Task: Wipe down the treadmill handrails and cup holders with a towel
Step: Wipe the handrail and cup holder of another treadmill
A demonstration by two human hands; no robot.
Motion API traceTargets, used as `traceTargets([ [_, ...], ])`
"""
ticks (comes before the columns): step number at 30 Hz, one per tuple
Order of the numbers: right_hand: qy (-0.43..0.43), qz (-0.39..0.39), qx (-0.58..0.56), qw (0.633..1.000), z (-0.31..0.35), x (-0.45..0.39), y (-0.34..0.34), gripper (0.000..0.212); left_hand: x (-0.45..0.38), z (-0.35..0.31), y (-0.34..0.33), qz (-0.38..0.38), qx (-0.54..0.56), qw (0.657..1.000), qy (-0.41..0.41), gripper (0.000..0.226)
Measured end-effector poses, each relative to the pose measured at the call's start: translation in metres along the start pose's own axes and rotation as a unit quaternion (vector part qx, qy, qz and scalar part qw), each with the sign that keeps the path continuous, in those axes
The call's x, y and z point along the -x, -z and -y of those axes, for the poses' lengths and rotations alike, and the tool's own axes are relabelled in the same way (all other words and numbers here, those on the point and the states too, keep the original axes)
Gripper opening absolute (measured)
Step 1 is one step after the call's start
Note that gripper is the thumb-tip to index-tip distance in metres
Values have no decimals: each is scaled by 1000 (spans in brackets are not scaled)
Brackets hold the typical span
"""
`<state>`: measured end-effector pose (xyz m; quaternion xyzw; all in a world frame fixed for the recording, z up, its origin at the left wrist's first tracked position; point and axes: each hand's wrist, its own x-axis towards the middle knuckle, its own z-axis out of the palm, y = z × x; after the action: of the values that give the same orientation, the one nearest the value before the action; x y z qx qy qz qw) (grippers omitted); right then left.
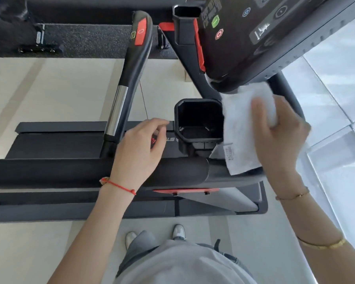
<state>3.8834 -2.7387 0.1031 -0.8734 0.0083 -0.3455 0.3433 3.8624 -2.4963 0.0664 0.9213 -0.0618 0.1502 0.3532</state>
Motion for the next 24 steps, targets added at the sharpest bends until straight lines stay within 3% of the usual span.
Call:
traceTargets([
  [6, -18, 215, 188, 958, -6, -2, -38, 41, -32, -2, -14, 3, -5, 1000, 24, 26],
  [11, -137, 377, 158, 902, -8, -8, -37, 54, -48, 4, -21, 44, -13, 998, 36, 30],
  [15, -161, 407, 149, 887, -8, -21, -45, 39, -59, 5, -25, 67, -15, 997, 41, 36],
  [18, -103, 412, 172, 889, -6, -42, -65, 34, -62, 6, -29, 83, -8, 995, 45, 38],
  [21, -40, 411, 176, 894, -10, -53, -77, 36, -61, 8, -34, 103, -9, 994, 43, 47],
  [24, -73, 411, 120, 901, -12, -47, -68, 47, -60, 9, -36, 106, -4, 993, 47, 53],
])
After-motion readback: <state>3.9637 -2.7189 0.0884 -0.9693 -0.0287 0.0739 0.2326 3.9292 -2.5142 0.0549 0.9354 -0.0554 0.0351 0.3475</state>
